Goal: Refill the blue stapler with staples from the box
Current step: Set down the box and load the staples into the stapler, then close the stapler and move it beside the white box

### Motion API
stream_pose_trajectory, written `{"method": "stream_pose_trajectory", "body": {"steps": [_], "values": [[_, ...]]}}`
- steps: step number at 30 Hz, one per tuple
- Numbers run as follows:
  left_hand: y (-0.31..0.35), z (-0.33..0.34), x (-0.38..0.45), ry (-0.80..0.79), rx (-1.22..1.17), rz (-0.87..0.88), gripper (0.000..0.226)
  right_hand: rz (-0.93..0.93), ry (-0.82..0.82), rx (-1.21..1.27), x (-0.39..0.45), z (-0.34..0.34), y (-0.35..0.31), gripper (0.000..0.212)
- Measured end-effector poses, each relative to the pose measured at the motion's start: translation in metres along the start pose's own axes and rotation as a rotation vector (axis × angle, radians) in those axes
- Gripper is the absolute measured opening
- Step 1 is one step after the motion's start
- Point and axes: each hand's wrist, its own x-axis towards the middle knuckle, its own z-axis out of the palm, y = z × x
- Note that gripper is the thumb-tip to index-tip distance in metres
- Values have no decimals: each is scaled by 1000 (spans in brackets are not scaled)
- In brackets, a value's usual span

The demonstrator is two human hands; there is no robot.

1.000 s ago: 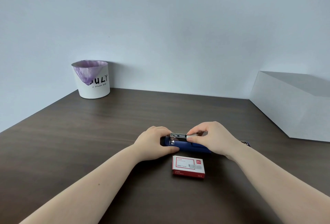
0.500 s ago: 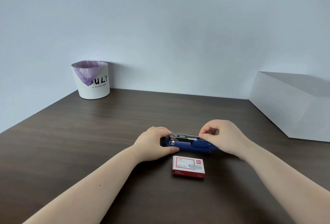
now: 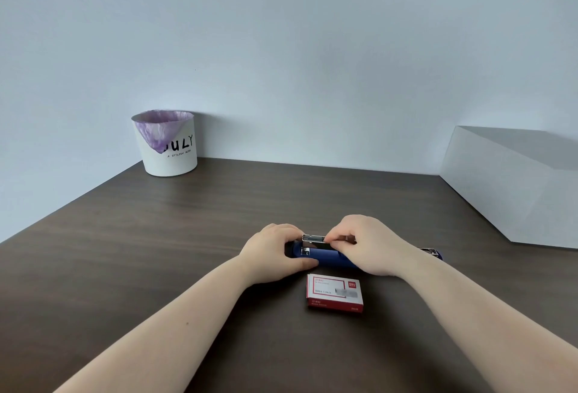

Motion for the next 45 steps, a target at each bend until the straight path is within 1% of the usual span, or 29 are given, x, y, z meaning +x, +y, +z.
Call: {"method": "stream_pose_trajectory", "body": {"steps": [6, 9, 11, 14, 16, 17, 19, 22, 24, 26, 29, 31, 33, 35, 38, 41, 45], "values": [[-1, 0, 1, 1, -9, 1, 37, -42, -22, -19, 2, 1, 1, 26], [-1, 0, 0, 0, -2, 13, 38, -41, 12, 0, -1, 1, 5, 24], [0, -1, -1, -6, 4, 13, 39, 17, 62, 71, -8, -3, 15, 23], [-3, -2, 0, -5, 4, 16, 44, 122, 90, 52, -21, -13, 36, 41], [-6, -2, 1, 0, 9, 29, 51, 208, 29, -59, -27, -15, 49, 51], [-7, -2, 1, 0, 14, 32, 52, 248, -23, -126, -30, -15, 55, 51], [-7, -1, 0, 0, 18, 29, 52, 311, -102, -220, -35, -16, 62, 43], [-4, 0, 1, 9, 27, 41, 55, 368, -85, -285, -41, -22, 73, 35], [-2, 1, 1, 6, 39, 37, 53, 396, -61, -230, -43, -29, 80, 33], [-1, 0, 0, 9, 44, 30, 43, 406, -24, -77, -46, -35, 82, 32], [1, -2, 0, 6, 34, 33, 35, 355, 125, 62, -48, -43, 78, 32], [1, -2, -1, 4, 25, 23, 36, 312, 253, 249, -46, -48, 70, 30], [0, -2, 0, 8, 11, 12, 38, 272, 342, 440, -42, -51, 59, 39], [-2, -1, 0, 13, 0, 9, 35, 234, 378, 521, -35, -52, 49, 45], [-1, -1, 0, 6, -13, 9, 36, 195, 363, 459, -26, -51, 32, 41], [0, -1, 0, 2, -27, 9, 30, 158, 333, 377, -21, -46, 14, 38], [3, -2, -1, 9, -41, -9, 19, 44, 209, 190, -8, -26, -6, 28]]}}
